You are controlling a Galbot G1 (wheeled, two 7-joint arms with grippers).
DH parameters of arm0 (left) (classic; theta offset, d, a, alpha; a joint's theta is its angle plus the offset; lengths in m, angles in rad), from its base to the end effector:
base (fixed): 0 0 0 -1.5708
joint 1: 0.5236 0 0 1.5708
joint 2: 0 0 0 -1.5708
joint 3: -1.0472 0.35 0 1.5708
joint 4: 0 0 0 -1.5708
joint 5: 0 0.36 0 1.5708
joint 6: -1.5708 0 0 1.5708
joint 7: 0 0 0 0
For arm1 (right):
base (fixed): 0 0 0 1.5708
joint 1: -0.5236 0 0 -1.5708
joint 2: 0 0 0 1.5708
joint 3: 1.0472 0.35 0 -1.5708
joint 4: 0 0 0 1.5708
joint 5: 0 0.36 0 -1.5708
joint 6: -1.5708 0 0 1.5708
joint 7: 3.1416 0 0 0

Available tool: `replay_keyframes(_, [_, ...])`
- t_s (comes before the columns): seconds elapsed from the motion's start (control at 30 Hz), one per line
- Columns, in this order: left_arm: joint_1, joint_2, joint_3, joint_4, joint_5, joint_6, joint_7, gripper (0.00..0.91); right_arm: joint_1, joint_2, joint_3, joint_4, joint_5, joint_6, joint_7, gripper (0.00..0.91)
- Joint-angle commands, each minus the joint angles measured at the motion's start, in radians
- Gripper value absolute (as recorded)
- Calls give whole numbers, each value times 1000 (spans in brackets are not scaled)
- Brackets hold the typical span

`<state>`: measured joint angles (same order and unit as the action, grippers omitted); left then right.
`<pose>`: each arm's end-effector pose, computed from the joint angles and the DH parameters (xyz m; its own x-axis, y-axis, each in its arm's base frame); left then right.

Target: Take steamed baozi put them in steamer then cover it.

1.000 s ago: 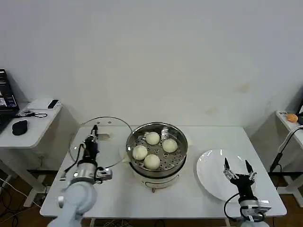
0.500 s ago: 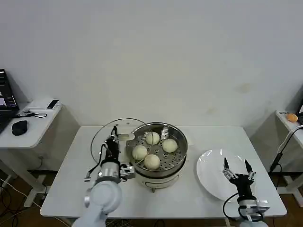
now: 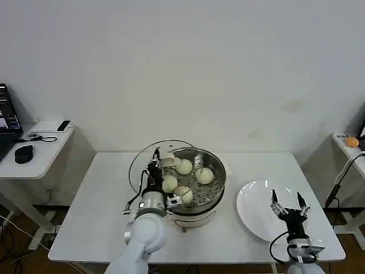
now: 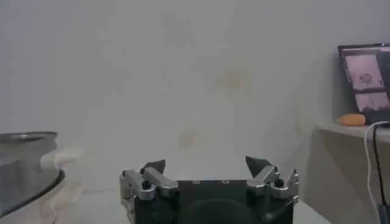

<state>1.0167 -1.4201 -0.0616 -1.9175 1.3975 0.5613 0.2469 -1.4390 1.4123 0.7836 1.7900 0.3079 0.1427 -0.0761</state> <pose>0.3105 -0.1150 -0.2384 -0.9996 -0.0277 -0.0032 -0.0079 0.1731 0.9849 0.2168 -0.1321 -0.3645 -0.9885 0.1495 -0.0217 0.1479 0.9870 0.0624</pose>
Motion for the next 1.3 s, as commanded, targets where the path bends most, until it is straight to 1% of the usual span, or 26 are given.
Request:
replay_keyframes(0.03, [-70,-28,90,82,13,12,-11,0,28,1,7,-34,-6,0,0,907])
replay_keyframes(0.43, [-89,-50,109,151,18,24,-3,0,42,3,7,-52,-7,1,0,907])
replay_keyframes(0.67, [-86,-64,116,182,66,16,-25,0,44,7,7,-55,-7,3,-1,907])
replay_keyframes(1.3, [-66,-88,137,169,94,16,-5,0,52,11,3,-69,-7,7,-5,907])
